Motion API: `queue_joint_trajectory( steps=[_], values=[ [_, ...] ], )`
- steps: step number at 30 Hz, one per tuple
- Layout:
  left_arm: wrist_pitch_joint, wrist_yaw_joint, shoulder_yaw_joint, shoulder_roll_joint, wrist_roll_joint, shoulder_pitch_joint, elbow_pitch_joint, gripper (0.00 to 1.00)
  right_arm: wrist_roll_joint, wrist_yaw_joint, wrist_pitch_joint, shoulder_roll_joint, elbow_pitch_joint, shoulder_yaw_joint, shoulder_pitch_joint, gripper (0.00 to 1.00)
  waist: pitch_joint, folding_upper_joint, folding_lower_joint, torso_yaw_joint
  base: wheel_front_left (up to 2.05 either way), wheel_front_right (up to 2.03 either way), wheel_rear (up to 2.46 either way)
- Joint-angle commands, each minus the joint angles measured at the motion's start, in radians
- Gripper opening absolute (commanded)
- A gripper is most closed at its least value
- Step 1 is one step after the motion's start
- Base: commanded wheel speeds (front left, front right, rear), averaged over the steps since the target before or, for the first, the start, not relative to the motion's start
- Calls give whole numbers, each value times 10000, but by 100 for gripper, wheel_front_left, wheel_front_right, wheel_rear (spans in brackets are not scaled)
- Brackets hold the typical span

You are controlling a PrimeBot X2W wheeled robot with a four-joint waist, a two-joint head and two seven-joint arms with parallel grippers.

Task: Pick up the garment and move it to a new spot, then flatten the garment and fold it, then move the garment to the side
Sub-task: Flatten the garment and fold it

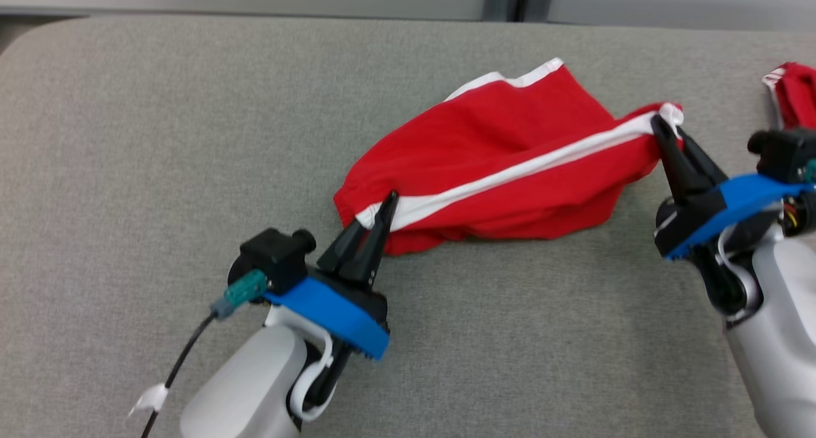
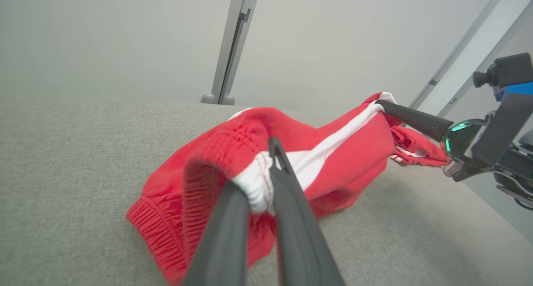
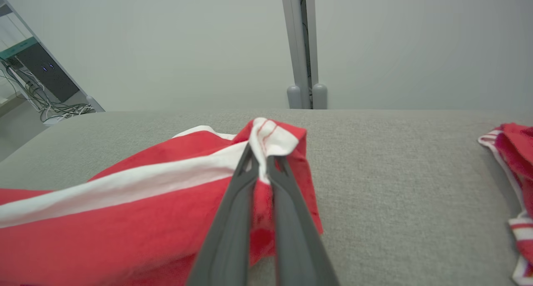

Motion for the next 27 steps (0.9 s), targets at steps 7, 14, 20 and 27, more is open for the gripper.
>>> queue_joint_trajectory(
  steps=[7,14,20,27],
  values=[
    [-122,-284,199,-587,-111,-1437,1286,0,-242,1,151,326,1816,222,-2224,0,1033,-1,-2,528,0,0,0],
    [-159,-385,674,-958,-150,-2318,2121,0,-392,1,-181,683,3704,487,-4154,0,1602,-1,-2,736,0,0,0],
    [-162,-403,682,-1152,129,-2612,2371,38,-462,1,-484,908,5201,687,-5117,100,1707,-1,-2,824,0,0,0],
    [-164,-383,1017,-1155,653,-2068,2233,100,-313,1,-1073,761,5854,1426,-4969,100,1298,-1,-2,794,0,0,0]
  ],
)
